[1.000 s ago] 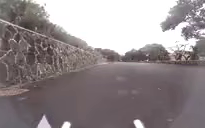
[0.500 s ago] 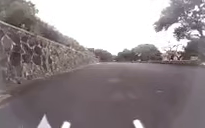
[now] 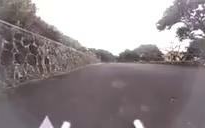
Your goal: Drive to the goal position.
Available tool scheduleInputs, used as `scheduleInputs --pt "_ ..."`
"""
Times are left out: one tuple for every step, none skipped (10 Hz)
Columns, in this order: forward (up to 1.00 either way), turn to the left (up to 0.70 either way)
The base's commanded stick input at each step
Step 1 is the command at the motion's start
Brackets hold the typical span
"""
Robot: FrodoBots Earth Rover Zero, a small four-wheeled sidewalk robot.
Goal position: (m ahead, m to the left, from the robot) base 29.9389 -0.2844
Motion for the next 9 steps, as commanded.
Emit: scheduleInputs --pt "0.70 0.00" --pt "0.70 0.00" --pt "0.70 0.00" --pt "0.70 0.00" --pt "0.70 0.00" --pt "0.70 0.00" --pt "0.70 0.00" --pt "0.70 0.00" --pt "0.70 0.00"
